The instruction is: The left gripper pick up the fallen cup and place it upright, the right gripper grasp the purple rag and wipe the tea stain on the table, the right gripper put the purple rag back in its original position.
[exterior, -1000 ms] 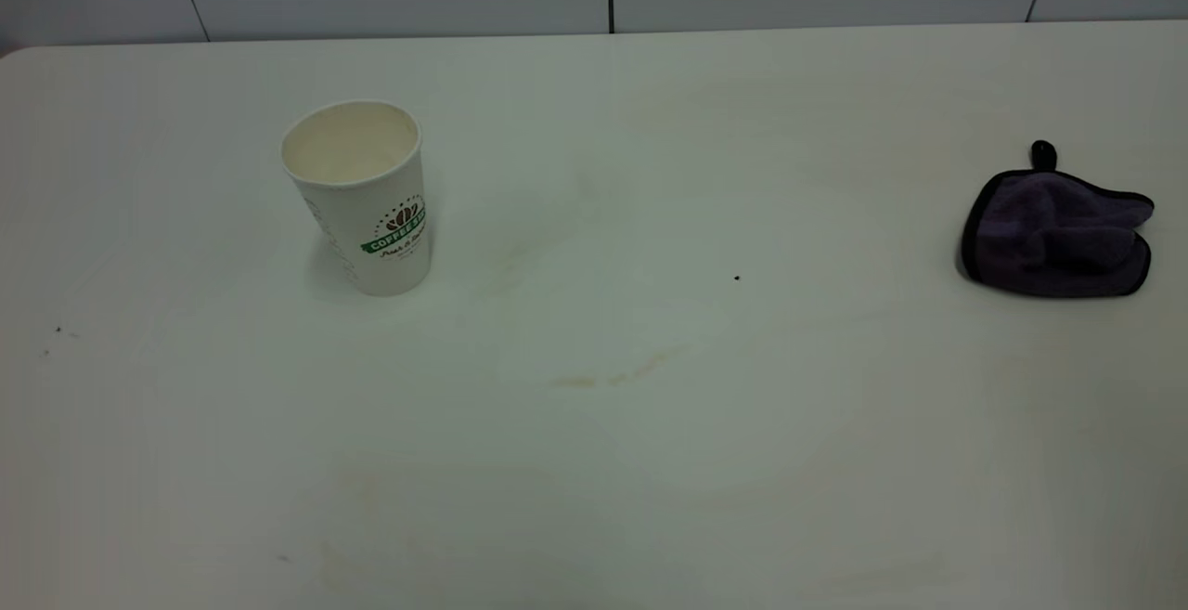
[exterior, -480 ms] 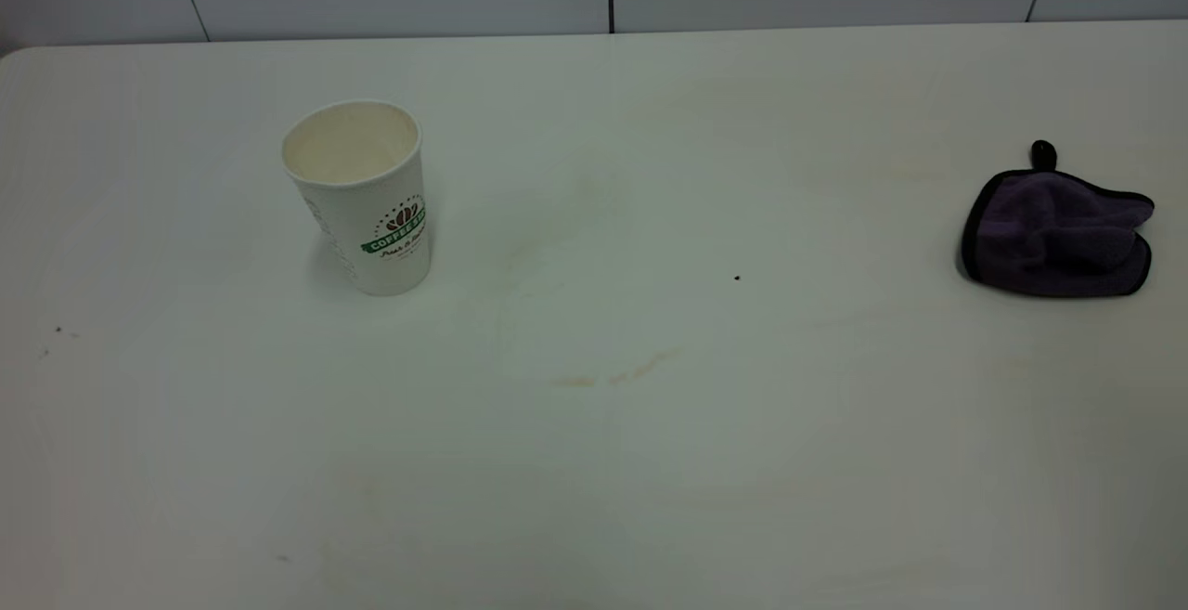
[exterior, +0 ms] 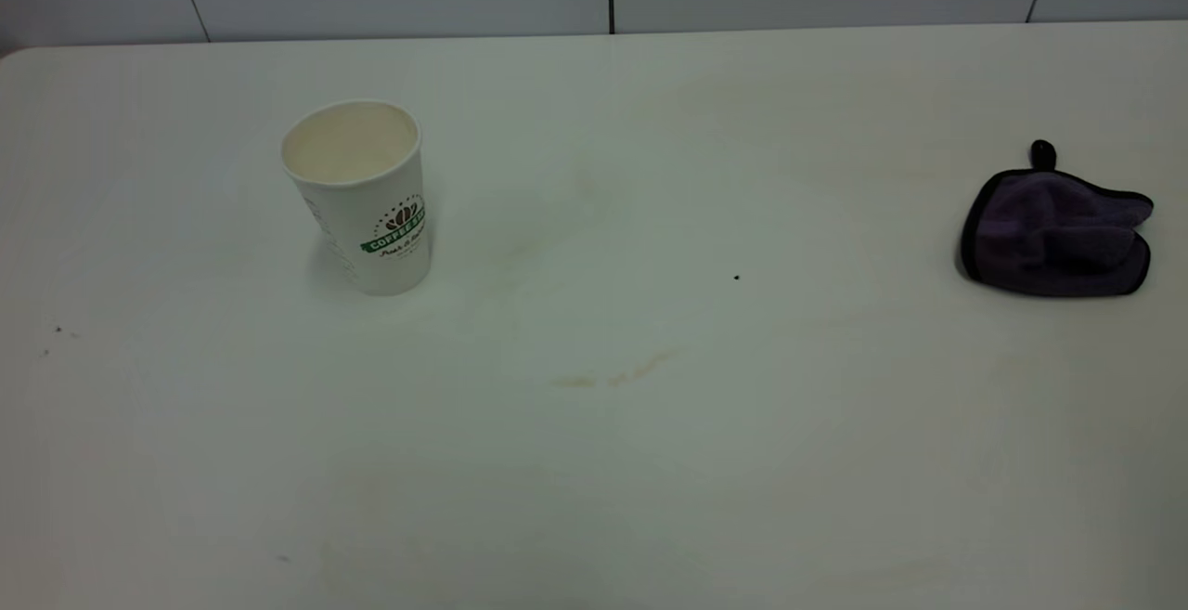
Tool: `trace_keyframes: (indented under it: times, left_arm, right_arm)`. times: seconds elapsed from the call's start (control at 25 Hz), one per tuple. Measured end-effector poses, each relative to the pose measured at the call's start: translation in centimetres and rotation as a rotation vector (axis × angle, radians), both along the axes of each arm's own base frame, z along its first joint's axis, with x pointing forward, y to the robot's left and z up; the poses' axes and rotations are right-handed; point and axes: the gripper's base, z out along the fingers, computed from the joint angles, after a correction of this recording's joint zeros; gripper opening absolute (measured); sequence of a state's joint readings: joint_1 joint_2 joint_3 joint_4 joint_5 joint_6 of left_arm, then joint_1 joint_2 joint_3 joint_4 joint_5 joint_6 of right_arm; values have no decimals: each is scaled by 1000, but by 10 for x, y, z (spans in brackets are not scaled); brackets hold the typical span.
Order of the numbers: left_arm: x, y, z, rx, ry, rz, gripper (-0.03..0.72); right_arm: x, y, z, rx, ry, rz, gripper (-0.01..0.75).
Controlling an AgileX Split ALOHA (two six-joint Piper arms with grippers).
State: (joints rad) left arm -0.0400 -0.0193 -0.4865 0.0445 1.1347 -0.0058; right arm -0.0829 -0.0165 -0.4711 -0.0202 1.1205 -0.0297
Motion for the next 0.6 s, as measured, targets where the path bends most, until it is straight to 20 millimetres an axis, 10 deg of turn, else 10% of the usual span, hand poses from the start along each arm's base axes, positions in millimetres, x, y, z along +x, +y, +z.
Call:
trace_keyframes:
  times: [0.6]
  left_arm:
    - [0, 0, 0, 0, 0, 1, 524]
  right_arm:
    - [0, 0, 0, 4, 2, 1, 238]
